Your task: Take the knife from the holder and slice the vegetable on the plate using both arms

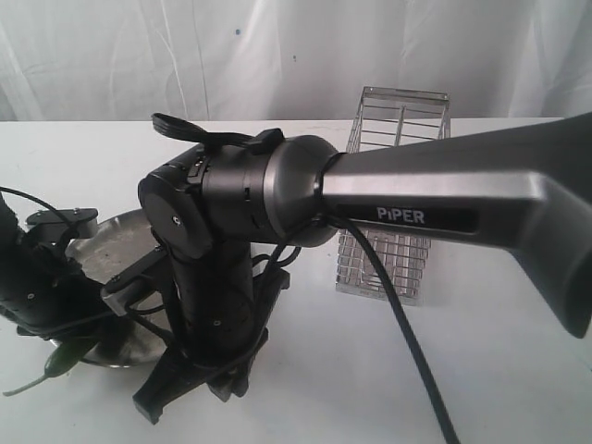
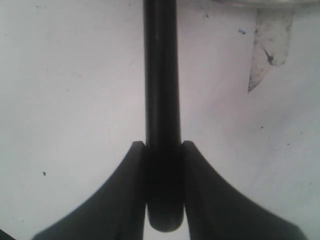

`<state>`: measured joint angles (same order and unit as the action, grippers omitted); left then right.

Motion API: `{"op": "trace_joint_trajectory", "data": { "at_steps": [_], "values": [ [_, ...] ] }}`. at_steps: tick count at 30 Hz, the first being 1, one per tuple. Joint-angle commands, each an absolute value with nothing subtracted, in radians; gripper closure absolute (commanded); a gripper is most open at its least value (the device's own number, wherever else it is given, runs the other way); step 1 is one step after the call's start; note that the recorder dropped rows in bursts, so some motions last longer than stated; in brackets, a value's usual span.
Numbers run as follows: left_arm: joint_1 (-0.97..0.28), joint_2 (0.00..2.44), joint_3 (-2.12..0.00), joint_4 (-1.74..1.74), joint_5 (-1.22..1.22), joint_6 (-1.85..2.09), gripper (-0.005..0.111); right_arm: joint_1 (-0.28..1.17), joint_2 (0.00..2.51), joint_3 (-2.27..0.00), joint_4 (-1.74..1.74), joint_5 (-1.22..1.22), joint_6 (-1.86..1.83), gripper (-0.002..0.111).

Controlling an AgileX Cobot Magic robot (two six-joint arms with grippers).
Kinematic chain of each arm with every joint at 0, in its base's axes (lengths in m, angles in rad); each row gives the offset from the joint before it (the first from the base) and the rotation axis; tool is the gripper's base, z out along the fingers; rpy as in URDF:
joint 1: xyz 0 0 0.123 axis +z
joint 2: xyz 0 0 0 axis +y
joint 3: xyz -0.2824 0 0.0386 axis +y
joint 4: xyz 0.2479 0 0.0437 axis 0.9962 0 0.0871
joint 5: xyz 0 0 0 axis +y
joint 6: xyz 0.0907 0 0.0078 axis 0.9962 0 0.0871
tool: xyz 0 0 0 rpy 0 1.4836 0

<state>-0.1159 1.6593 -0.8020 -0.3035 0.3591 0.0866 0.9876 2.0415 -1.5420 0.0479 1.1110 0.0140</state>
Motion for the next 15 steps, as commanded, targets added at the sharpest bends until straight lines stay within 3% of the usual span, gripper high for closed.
{"op": "trace_joint_trajectory", "data": {
  "at_steps": [1,15],
  "values": [
    [-0.112,1.664,-0.791,-0.33,0.401,0.086,0.049,0.987,2.036,-1.548,0.041,1.096,-0.005,0.108],
    [-0.112,1.561,-0.793,-0.36,0.408,0.159,0.048,0.987,2.036,-1.548,0.009,1.102,-0.007,0.108]
  ]
}}
